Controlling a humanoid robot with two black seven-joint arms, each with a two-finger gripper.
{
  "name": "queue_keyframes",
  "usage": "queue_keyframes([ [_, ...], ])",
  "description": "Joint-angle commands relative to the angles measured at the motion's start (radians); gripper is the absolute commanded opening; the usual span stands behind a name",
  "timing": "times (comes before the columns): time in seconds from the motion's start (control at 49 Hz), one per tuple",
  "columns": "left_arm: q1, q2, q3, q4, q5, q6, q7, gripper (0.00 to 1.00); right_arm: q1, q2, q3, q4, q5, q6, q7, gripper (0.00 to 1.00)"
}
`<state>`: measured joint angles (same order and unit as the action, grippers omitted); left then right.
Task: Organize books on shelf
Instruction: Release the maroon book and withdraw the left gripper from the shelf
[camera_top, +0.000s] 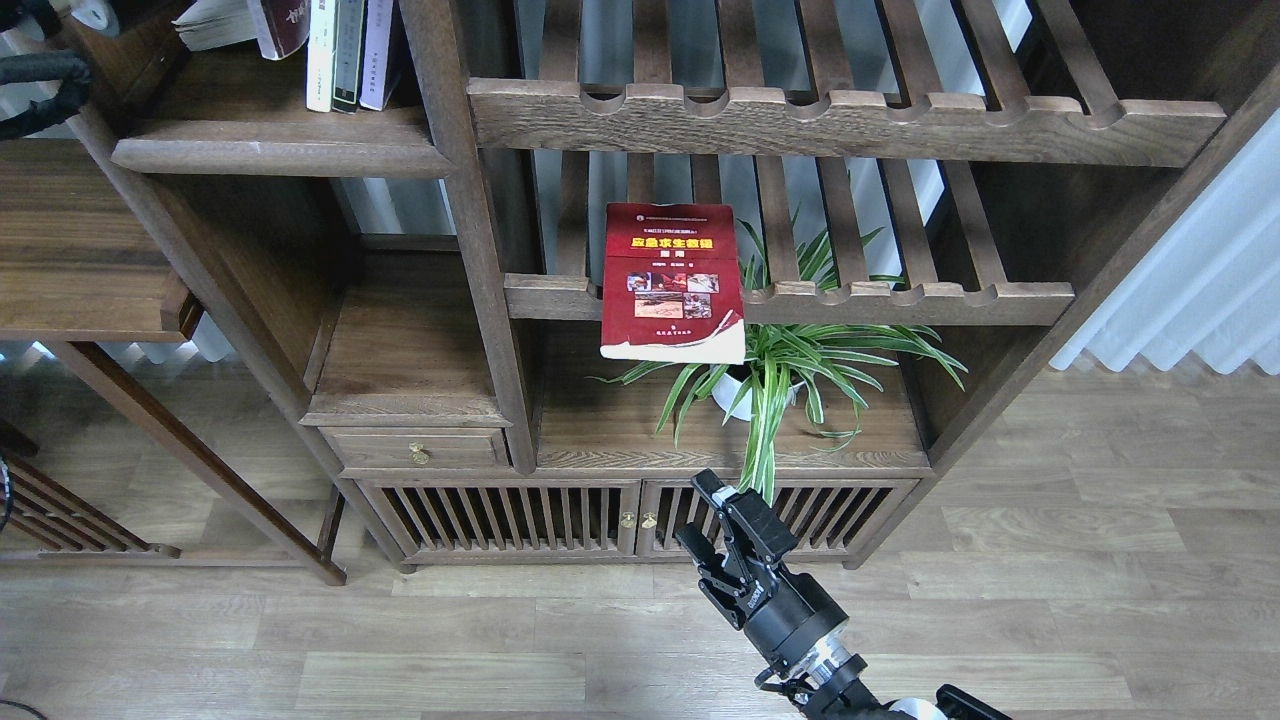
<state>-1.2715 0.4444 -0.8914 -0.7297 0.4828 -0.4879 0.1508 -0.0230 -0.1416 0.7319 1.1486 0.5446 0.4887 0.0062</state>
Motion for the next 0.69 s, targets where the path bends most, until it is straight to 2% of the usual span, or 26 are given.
queue_keyframes([
  [0.0,0.011,0.01,-0.009,-0.046,-0.001,-0.001,0.0,0.53,0.0,-0.006,0.018,0.0,0.0,0.0,0.0,0.98],
  [0.082,0.02,0.02,-0.017,-0.057,-0.001,-0.001,-0.002,0.6,0.003,-0.012,0.02,0.0,0.0,0.0,0.0,0.98],
  [0.184,0.035,0.048,-0.017,-0.076,-0.003,-0.001,-0.002,0.63,0.005,-0.024,0.02,0.0,0.0,0.0,0.0,0.98],
  [0.285,0.06,0.088,-0.02,-0.109,-0.003,-0.001,-0.002,0.7,0.012,-0.036,0.02,0.0,0.0,0.0,0.0,0.98],
  [0.673,0.287,0.218,-0.182,-0.307,-0.024,-0.001,0.004,0.84,0.078,-0.072,0.023,0.003,-0.009,0.0,0.0,0.98],
])
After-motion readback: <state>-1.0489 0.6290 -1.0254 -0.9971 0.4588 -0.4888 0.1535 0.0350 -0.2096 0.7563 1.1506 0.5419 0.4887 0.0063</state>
